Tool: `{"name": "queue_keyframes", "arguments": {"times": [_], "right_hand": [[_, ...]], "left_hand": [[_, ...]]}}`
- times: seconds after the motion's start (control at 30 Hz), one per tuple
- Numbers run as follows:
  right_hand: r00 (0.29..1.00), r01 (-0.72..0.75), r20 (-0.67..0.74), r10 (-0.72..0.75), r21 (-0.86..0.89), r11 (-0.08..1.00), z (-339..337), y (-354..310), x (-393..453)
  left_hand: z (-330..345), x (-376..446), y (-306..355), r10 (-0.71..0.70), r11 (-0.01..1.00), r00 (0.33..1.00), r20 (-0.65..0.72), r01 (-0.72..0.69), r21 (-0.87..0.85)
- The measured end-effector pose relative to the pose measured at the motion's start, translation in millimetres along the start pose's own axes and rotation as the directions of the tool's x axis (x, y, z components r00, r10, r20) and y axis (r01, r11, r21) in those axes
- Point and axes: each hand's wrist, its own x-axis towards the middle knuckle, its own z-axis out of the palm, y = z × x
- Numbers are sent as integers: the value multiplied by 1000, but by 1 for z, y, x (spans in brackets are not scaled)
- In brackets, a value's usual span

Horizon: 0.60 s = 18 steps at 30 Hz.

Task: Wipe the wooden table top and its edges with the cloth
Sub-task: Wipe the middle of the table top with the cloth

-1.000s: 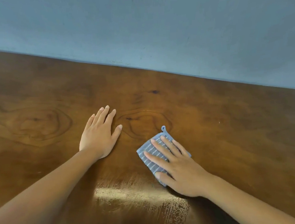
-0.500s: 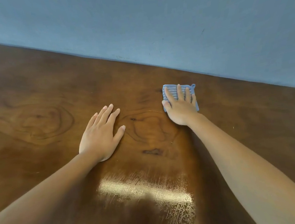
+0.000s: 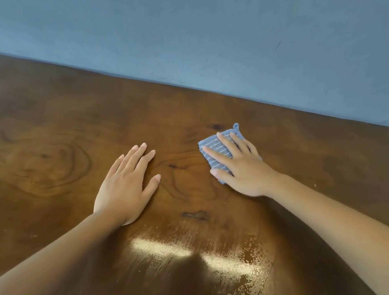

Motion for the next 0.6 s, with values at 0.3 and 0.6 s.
{"name": "queue_keyframes", "arguments": {"times": [0.3, 0.6], "right_hand": [[919, -386, -75, 388, 41, 922, -31, 71, 111], [920, -384, -42, 391, 121, 916, -20, 29, 90]], "left_hand": [[0, 1, 0, -4, 1000, 1000, 14, 4, 3], [0, 1, -1, 7, 1000, 1000, 29, -8, 9]]}}
